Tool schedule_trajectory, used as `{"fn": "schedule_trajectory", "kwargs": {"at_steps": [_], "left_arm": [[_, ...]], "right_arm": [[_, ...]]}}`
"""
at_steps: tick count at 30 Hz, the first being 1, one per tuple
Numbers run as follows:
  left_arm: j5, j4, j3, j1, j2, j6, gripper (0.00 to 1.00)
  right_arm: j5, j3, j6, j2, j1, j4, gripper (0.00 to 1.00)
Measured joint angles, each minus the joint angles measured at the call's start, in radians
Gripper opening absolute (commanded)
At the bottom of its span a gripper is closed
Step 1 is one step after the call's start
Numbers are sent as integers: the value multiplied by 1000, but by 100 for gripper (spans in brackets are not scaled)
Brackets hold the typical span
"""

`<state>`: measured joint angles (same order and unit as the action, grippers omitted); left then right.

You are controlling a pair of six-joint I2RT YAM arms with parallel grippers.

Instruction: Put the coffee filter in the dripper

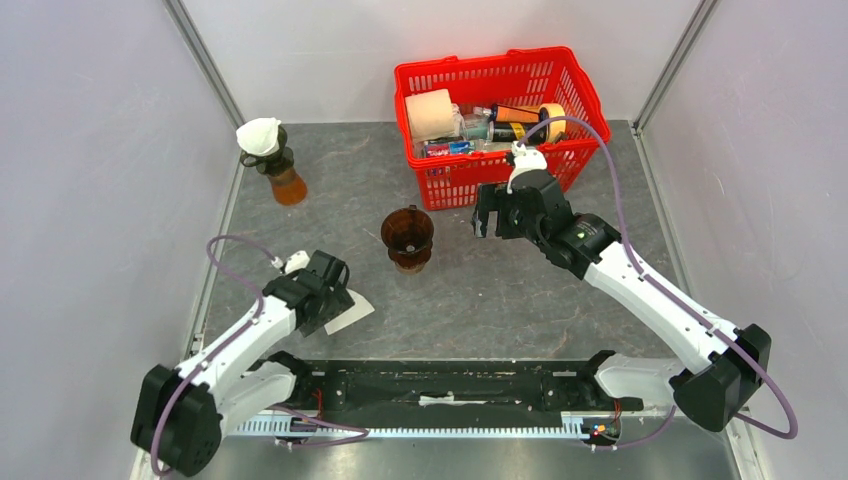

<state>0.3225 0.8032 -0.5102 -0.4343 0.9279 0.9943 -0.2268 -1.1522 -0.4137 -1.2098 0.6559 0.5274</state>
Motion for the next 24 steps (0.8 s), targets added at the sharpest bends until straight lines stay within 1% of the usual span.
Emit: {"fn": "schedule_trajectory", "kwargs": {"at_steps": [3, 7, 10, 12, 16, 19, 21, 22, 24], "left_arm": [[-4, -33, 0, 0, 84, -1, 77], [-17, -56, -4, 0, 171, -7, 76], [-17, -58, -15, 0, 193, -13, 75], [-17, -60, -21, 0, 205, -16, 72], [-15, -74, -26, 0, 218, -24, 61], [-11, -90, -27, 0, 220, -30, 45], [-10, -105, -27, 0, 221, -35, 37], [-10, -111, -26, 0, 221, -35, 36], [-11, -125, -26, 0, 221, -38, 27]], "right_arm": [[-1, 2, 0, 3, 0, -1, 97], [-12, 15, -1, 25, -2, -1, 97], [-22, 16, -1, 36, -5, -2, 97], [-27, 16, -1, 39, -6, -3, 97], [-39, 17, -1, 47, -6, -3, 97], [-44, 17, -1, 54, -6, -3, 97], [-45, 18, -1, 57, -6, -4, 97], [-45, 19, -1, 58, -6, -4, 97], [-45, 23, -1, 59, -6, -4, 97]]}}
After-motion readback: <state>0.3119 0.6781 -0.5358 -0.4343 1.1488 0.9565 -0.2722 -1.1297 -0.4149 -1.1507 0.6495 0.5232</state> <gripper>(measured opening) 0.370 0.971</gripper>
